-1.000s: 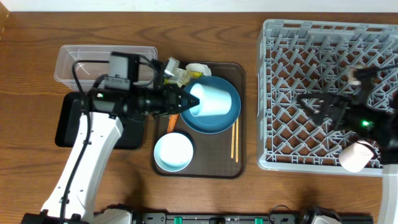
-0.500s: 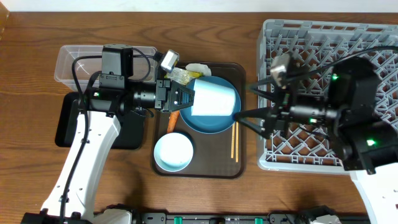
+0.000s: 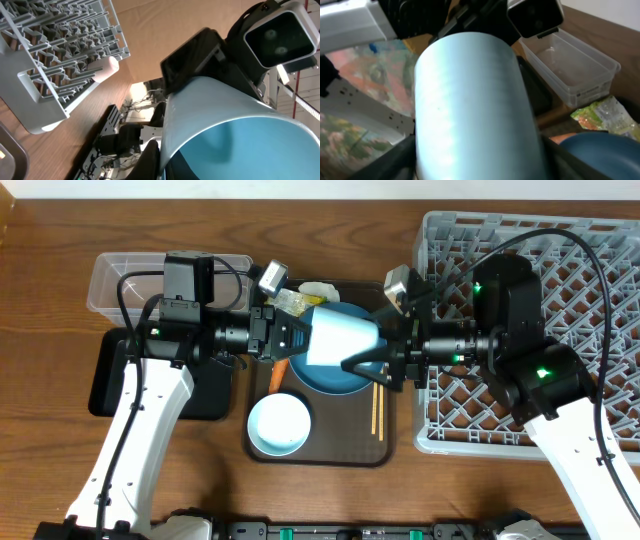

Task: Sort waste into correct bins and load items into the dishwasher rack
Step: 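Hand the light-blue cup from left gripper to right gripper, then place the light-blue cup with right gripper beside the pink cup in rack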

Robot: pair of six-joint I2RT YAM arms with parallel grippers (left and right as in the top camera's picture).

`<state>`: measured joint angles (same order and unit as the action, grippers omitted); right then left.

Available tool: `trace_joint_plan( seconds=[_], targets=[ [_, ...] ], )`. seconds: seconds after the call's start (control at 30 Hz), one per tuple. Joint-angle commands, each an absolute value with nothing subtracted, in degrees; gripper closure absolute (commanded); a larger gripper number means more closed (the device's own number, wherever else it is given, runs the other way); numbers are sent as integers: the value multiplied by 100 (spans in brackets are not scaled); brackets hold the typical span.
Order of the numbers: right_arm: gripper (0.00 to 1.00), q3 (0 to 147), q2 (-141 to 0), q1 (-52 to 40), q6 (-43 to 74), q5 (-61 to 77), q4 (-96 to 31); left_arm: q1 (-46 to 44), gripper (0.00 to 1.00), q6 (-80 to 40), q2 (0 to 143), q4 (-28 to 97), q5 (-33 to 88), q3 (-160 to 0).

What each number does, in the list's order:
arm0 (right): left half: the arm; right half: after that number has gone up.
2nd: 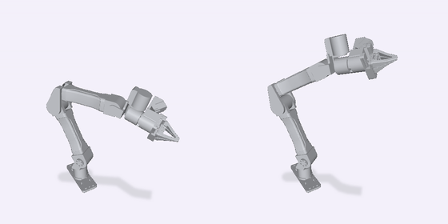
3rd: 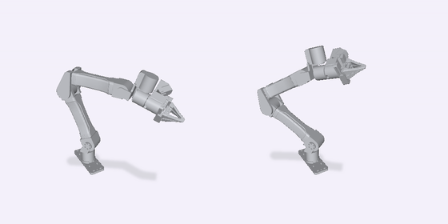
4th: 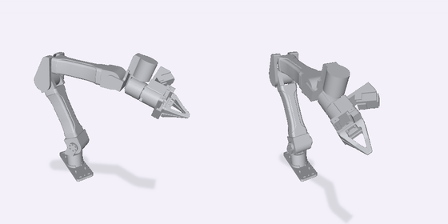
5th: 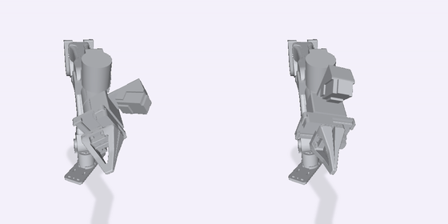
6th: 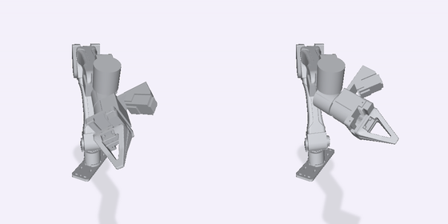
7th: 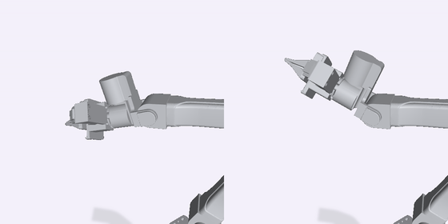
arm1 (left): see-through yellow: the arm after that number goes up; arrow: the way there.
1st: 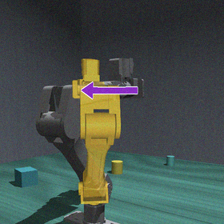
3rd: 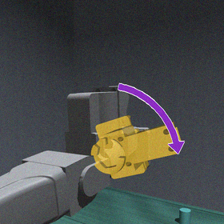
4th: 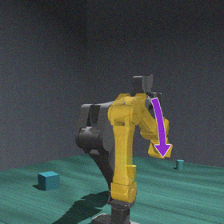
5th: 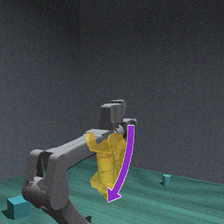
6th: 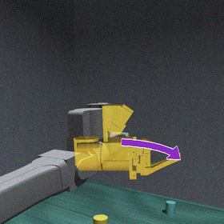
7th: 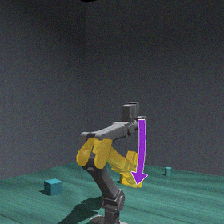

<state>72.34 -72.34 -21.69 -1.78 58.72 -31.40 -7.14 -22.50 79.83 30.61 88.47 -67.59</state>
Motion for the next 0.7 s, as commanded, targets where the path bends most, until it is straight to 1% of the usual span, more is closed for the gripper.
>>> trace_joint_plan(
  seconds=[0.0, 0.03, 0.1, 0.13, 0.2, 0.23, 0.27, 0.3, 0.33, 0.43, 0.53, 0.57, 0.67],
  targets=[
    [38, 7258, -7181, -2244, -266, 6114, -3118, -692, 94, -2263, 7968, 3048, 9008, -6805],
    [38, 7258, -7181, -2244, -266, 6117, -3162, -692, 94, -2263, 7968, 3048, 9008, -6805],
    [41, 7258, -7179, -2244, -266, 6112, -3251, -692, 94, -2263, 7968, 3028, 9008, -6805],
    [43, 7258, -7179, -2241, -266, 6110, -3295, -692, 89, -2265, 7968, 3002, 9008, -6805],
    [43, 7258, -7179, -2211, -268, 6088, -3387, -692, 55, -2290, 7968, 2886, 8995, -6805],
    [44, 7258, -7164, -2174, -268, 6038, -3444, -692, 42, -2311, 7968, 2821, 8993, -6805],
    [44, 7258, -7144, -2123, -268, 5961, -3505, -692, 37, -2331, 7968, 2751, 8995, -6805],
    [44, 7258, -7109, -2058, -266, 5865, -3579, -692, 22, -2331, 7968, 2714, 8995, -6805],
    [45, 7258, -7057, -1955, -261, 5754, -3667, -692, 2, -2329, 7968, 2672, 8995, -6805],
    [45, 7260, -6862, -1549, -211, 5581, -3898, -692, 2, -2327, 7968, 2659, 8995, -6805],
    [46, 7260, -6608, -873, -67, 5242, -4228, -692, 2, -2327, 7968, 2659, 8995, -6805],
    [46, 7260, -6442, -309, -64, 4834, -4554, -692, 2, -2327, 7968, 2659, 8993, -6805],
    [46, 7260, -6254, 591, 67, 4097, -5037, -692, 2, -2324, 7968, 2659, 8995, -6805]
  ],
)
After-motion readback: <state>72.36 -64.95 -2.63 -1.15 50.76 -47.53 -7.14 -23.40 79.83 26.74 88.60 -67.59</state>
